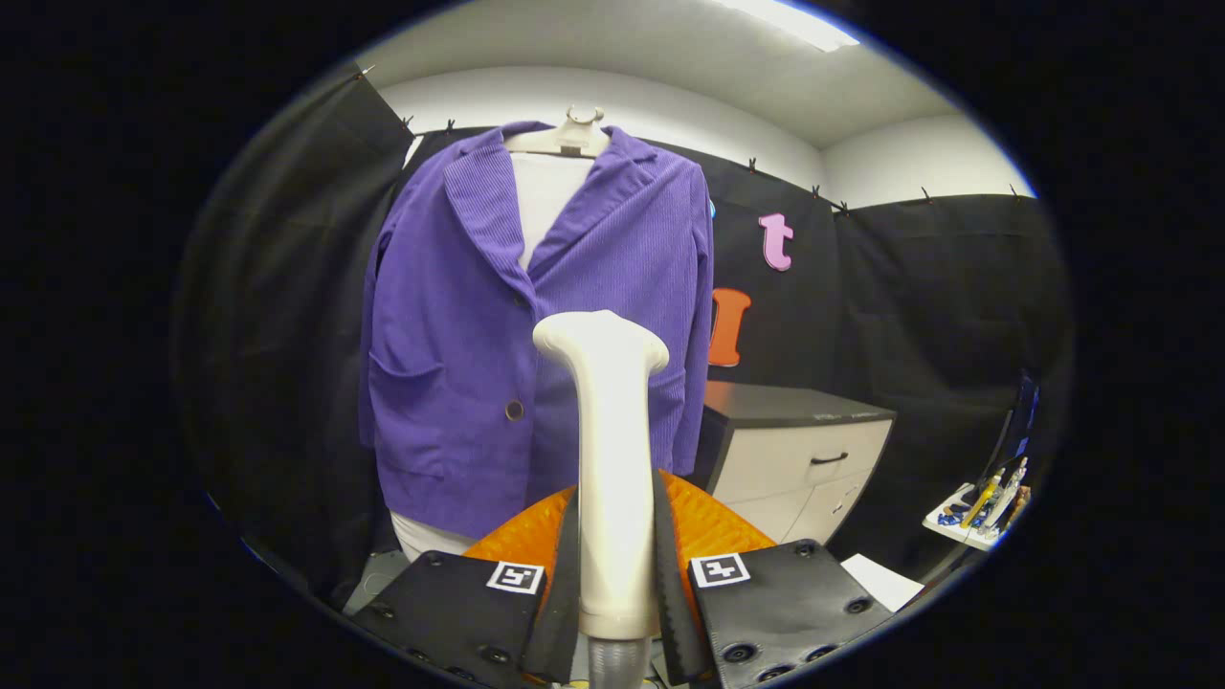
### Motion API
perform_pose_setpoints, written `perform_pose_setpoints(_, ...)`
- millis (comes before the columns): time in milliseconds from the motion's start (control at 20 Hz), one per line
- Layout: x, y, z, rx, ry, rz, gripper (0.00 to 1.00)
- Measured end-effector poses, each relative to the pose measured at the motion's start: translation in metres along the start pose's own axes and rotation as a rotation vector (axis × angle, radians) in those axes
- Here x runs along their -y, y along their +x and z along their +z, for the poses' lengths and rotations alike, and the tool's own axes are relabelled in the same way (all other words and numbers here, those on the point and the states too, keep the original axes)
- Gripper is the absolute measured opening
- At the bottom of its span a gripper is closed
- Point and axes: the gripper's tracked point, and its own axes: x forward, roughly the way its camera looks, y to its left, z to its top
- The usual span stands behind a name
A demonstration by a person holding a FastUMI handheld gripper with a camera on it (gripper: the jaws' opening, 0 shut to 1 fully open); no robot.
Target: Iron the clothes twice with a garment steamer, once on the left side and once on the right side.
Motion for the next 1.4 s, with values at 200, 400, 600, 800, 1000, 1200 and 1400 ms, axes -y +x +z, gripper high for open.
perform_pose_setpoints(200, -0.027, 0.006, 0.069, 0.111, -0.014, 0.047, 0.43)
perform_pose_setpoints(400, -0.058, 0.004, 0.119, 0.179, -0.006, 0.11, 0.42)
perform_pose_setpoints(600, -0.087, 0.017, 0.159, 0.222, 0.023, 0.165, 0.42)
perform_pose_setpoints(800, -0.109, 0.026, 0.186, 0.261, 0.022, 0.186, 0.42)
perform_pose_setpoints(1000, -0.133, 0.041, 0.192, 0.253, 0.001, 0.219, 0.42)
perform_pose_setpoints(1200, -0.15, 0.05, 0.181, 0.225, -0.015, 0.238, 0.42)
perform_pose_setpoints(1400, -0.155, 0.057, 0.171, 0.207, -0.031, 0.228, 0.42)
